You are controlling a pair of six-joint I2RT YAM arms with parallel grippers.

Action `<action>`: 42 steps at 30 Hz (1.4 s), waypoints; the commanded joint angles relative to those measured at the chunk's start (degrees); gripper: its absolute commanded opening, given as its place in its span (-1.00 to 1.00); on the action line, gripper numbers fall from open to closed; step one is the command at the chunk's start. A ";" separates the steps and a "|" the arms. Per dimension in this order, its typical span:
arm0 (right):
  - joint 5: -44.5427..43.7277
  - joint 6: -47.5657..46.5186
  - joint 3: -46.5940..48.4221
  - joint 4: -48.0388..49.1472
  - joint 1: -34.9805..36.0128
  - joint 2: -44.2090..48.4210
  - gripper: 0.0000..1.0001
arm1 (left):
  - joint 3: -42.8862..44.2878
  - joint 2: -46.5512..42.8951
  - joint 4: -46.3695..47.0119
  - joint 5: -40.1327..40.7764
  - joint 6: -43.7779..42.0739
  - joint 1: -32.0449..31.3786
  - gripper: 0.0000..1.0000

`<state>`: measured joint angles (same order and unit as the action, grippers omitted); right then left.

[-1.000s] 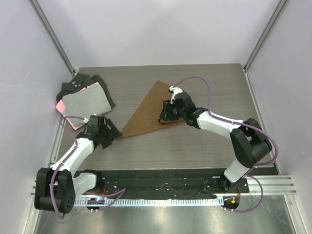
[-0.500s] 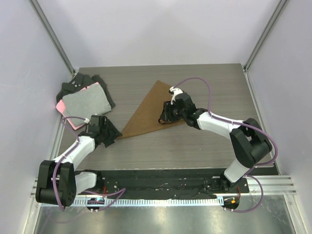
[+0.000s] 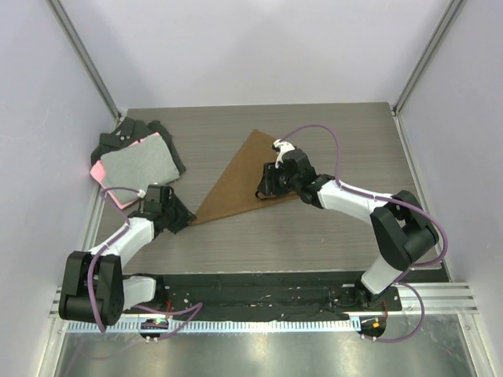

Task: Fold the napkin, place the utensils inside, and roll it up
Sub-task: Fold the napkin

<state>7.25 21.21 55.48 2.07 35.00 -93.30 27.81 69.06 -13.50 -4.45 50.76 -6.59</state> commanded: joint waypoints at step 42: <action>0.40 2.08 -1.52 4.09 -0.46 -0.40 0.02 | 4.17 -9.47 3.04 -9.52 1.79 0.26 -1.00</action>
<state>7.66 22.68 54.28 3.42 34.65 -93.93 28.10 60.23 -11.70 -11.29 51.03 -6.35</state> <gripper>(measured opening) 0.512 0.012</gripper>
